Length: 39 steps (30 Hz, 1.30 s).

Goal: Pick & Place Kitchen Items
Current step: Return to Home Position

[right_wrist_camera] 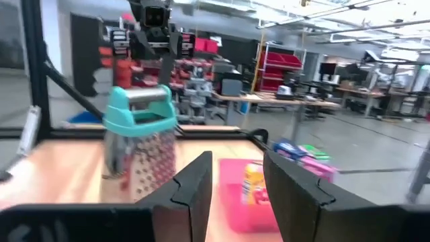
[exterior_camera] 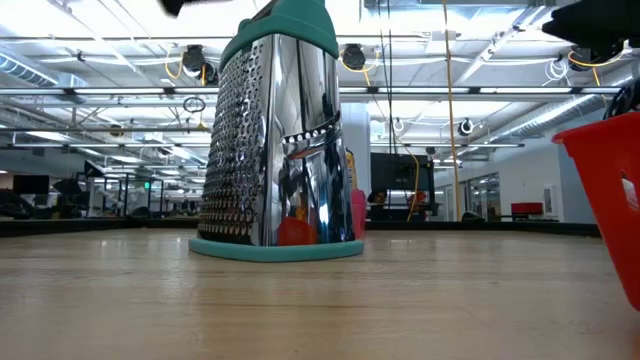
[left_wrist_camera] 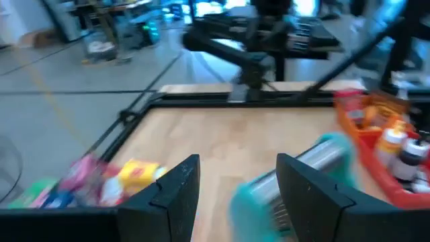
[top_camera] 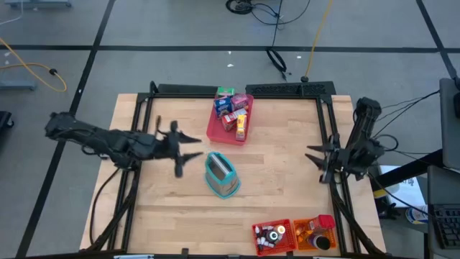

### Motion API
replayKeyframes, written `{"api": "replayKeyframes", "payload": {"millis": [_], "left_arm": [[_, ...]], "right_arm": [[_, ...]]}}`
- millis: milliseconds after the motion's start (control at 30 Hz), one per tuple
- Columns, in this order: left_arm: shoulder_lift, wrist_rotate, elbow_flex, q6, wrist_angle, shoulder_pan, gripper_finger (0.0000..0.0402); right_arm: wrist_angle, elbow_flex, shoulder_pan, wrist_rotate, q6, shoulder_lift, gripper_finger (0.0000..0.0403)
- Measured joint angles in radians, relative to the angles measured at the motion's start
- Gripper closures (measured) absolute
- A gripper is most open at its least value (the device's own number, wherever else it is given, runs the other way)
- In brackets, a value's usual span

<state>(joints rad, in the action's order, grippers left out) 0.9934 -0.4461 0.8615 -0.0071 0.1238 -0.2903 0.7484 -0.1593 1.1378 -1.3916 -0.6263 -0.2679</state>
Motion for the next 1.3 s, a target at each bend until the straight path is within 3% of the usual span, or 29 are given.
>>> {"api": "replayKeyframes", "payload": {"millis": [133,300,467,533,633,700,800,967,1067,1300], "left_arm": [[-0.157,0.006,-0.163,-0.042,-0.048,0.06,0.0204],[-0.315,0.003,-0.319,-0.081,-0.076,0.122,0.0204],[-0.43,0.024,-0.47,-0.125,-0.175,0.182,0.0204],[-0.462,0.053,-0.531,-0.135,-0.225,0.198,0.0204],[-0.502,0.063,-0.609,-0.157,-0.29,0.219,0.0204],[-0.534,0.061,-0.651,-0.167,-0.304,0.227,0.0204],[-0.581,0.059,-0.702,-0.183,-0.336,0.232,0.0204],[-0.635,0.054,-0.767,-0.186,-0.395,0.231,0.0204],[-0.652,0.037,-0.81,-0.216,-0.389,0.231,0.0204],[-0.654,0.034,-0.851,-0.239,-0.406,0.23,0.0204]], "right_arm": [[-0.005,0.0,0.023,-0.029,-0.09,0.076,0.0278],[-0.05,0.047,0.048,-0.018,-0.083,0.15,0.0293],[-0.068,0.14,0.038,0.058,0.066,0.195,0.0316],[-0.212,0.138,0.019,0.058,0.173,0.19,0.0323],[-0.274,0.139,-0.038,0.078,0.259,0.194,0.033],[-0.288,0.139,-0.102,0.174,0.269,0.192,0.0334],[-0.302,0.14,-0.224,0.397,0.291,0.19,0.0339],[-0.496,0.14,-0.476,0.565,0.447,0.163,0.0347],[-0.597,0.141,-0.632,0.726,0.551,0.144,0.035],[-0.555,0.141,-0.953,1.097,0.569,0.113,0.0356]]}}
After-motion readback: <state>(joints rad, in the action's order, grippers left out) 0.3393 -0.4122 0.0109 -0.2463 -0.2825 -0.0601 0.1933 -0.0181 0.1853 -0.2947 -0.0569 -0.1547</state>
